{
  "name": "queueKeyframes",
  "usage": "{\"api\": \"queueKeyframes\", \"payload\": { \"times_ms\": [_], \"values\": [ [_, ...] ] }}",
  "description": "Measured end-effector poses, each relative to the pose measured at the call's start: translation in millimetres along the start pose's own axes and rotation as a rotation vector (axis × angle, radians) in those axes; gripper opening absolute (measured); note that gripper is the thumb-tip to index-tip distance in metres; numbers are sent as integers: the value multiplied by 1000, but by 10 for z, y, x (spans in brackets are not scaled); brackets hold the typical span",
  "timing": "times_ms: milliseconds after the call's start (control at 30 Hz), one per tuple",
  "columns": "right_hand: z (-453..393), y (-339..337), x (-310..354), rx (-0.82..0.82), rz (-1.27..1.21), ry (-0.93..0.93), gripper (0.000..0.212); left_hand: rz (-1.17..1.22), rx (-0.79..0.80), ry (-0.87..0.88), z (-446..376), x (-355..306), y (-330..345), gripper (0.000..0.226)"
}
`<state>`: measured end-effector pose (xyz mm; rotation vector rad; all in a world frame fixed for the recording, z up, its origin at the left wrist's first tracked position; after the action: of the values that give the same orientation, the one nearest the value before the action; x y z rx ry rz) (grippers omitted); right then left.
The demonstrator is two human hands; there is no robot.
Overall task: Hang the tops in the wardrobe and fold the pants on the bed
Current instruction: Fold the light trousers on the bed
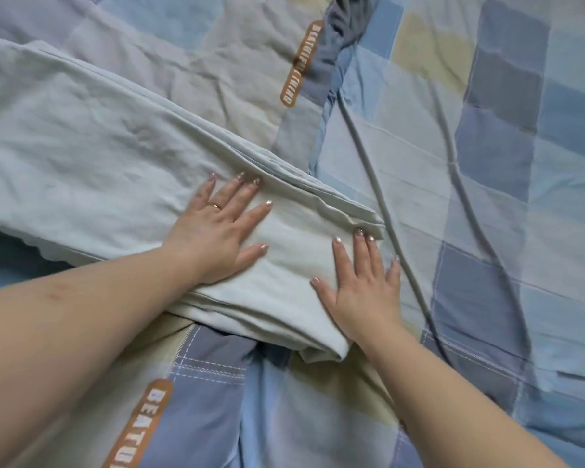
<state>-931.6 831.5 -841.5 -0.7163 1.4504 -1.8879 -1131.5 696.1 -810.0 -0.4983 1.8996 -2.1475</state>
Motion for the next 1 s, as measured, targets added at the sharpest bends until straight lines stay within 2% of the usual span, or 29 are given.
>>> {"api": "queueKeyframes", "payload": {
  "times_ms": [33,100,200,233,300,367,433,500,533,600,667,767,833,900,1000],
  "values": [
    [42,-32,-83,16,-26,31,78,-19,13,-28,3,53,-14,81],
    [186,-127,-219,-3,-230,176,81,-46,64,-70,26,96,-66,81],
    [400,-210,-331,-102,-875,610,69,20,123,-141,86,-8,-174,78],
    [440,-234,-315,-63,-1128,747,59,50,139,-142,115,-88,-218,78],
    [506,-218,-209,130,-1523,927,33,128,172,-108,188,-319,-294,78],
    [605,-204,-67,354,-1731,943,22,237,173,-44,287,-619,-375,77],
    [702,-134,38,476,-1850,904,29,355,93,67,441,-905,-512,73],
    [794,-86,81,491,-1880,913,31,545,-78,185,660,-1136,-647,49],
    [831,-70,80,476,-1865,929,28,658,-151,206,794,-1220,-669,34],
    [866,-54,73,429,-1820,940,23,848,-115,128,1041,-1372,-654,19],
    [874,-72,80,403,-1802,930,23,950,-54,-97,1256,-1493,-542,20],
    [863,-130,58,357,-1777,911,27,972,-39,-369,1404,-1602,-409,43],
    [896,-163,34,345,-1808,873,26,999,-23,-388,1369,-1676,-387,52],
    [975,-210,21,347,-1860,760,25,1030,4,-369,1287,-1730,-373,55],
    [1146,-269,37,283,-1960,598,52,1074,53,-425,1167,-1744,-330,50]
  ]
}}
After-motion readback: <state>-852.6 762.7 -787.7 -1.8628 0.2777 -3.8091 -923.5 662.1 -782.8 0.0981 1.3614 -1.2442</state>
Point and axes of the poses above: each hand's wrist, its own z-axis away from the middle knuckle, its own y-axis out of the palm, x = y × z, the point moved 2 cm from there along -z, towards the middle knuckle, and after that the axes turned 10 degrees about -x, right-handed, at the moved point
